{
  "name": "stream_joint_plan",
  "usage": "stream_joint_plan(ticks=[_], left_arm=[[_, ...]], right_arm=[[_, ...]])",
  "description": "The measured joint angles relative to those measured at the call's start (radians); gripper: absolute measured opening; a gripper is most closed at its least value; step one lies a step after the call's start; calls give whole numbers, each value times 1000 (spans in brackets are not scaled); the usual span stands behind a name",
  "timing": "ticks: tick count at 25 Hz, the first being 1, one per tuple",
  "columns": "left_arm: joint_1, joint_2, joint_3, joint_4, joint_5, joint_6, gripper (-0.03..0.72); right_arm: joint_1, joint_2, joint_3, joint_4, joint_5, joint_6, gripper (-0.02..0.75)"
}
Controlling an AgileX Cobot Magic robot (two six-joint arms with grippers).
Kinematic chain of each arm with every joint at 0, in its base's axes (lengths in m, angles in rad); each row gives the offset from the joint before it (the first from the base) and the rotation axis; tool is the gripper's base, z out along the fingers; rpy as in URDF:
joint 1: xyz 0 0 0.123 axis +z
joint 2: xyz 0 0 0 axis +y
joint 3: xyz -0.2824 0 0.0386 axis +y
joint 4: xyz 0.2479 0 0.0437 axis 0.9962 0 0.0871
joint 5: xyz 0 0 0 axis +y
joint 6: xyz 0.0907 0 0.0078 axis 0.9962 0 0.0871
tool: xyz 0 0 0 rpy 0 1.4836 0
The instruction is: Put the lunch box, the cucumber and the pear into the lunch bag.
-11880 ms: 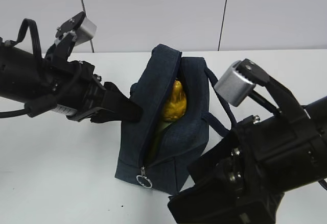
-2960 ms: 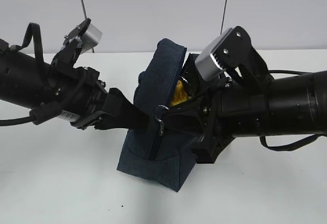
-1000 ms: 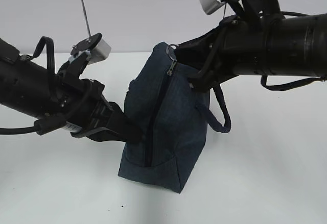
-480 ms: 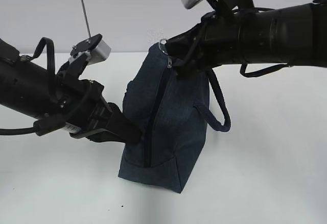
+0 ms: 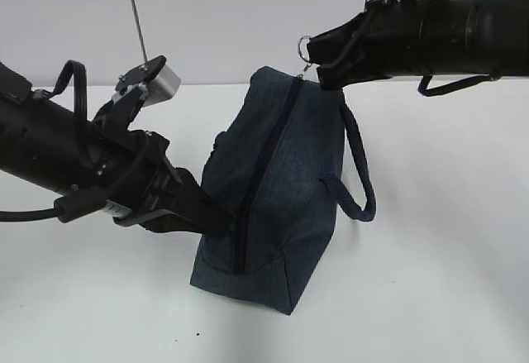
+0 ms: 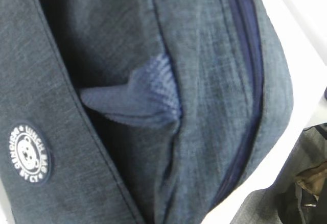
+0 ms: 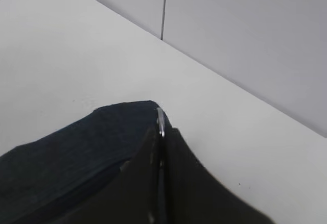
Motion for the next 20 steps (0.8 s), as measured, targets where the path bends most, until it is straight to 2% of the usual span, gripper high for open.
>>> stream_joint_plan(ticks=[14, 20], left_arm=[[2, 0, 0, 17, 98, 0, -8], [2, 0, -3, 17, 109, -2, -8]], right_arm=[[-81, 126, -89, -4, 27, 0, 6], [-85, 132, -94, -5, 34, -2, 6]])
